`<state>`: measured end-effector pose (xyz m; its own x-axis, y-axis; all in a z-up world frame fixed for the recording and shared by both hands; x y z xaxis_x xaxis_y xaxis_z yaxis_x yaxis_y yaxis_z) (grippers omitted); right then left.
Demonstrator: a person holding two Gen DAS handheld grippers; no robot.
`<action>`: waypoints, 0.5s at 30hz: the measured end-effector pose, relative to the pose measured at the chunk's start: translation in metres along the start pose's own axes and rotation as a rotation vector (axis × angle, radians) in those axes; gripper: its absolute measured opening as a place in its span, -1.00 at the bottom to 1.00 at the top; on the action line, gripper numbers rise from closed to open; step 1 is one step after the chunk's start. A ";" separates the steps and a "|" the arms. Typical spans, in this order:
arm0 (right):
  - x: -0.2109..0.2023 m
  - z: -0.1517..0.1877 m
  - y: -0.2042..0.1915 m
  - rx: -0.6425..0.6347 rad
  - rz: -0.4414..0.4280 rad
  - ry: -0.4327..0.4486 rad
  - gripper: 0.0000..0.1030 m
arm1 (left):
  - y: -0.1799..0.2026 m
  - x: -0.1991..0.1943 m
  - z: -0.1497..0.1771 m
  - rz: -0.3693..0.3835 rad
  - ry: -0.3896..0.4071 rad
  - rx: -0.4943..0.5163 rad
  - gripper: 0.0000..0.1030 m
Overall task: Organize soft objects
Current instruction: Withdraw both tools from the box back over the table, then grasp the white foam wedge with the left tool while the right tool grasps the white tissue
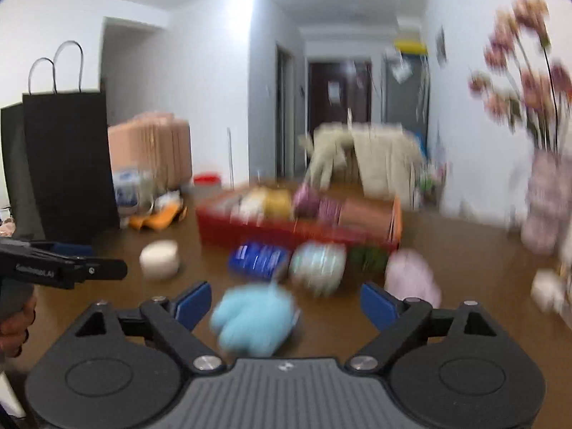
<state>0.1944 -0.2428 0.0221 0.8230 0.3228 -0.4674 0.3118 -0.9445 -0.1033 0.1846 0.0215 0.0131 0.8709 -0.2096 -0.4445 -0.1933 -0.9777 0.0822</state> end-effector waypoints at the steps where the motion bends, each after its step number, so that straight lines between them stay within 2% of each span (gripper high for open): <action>1: -0.001 0.008 -0.003 0.017 -0.018 -0.019 0.75 | 0.000 -0.004 0.003 -0.005 0.005 0.013 0.97; 4: -0.001 0.023 -0.007 0.025 0.002 -0.050 0.75 | -0.002 -0.010 0.006 -0.008 0.005 0.014 0.98; 7: -0.006 0.029 -0.006 0.063 0.024 -0.043 0.74 | -0.003 -0.009 0.005 -0.013 0.007 0.003 0.98; 15: -0.004 0.035 0.015 0.108 0.069 -0.048 0.69 | 0.008 0.003 0.008 0.006 -0.027 0.014 0.99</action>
<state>0.1793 -0.2604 -0.0089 0.8164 0.2558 -0.5177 0.2002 -0.9663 -0.1617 0.1818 0.0128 0.0058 0.8574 -0.2145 -0.4678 -0.2049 -0.9761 0.0721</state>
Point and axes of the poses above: each gripper's, at about its wrist camera, not at the fingertips, and x roughly the way its jaws point, y to its right, z to its underside, the point moved 3 cm from there along x, roughly the way its jaws point, and after that the axes turned 2 degrees about x, right-handed, at the moved point
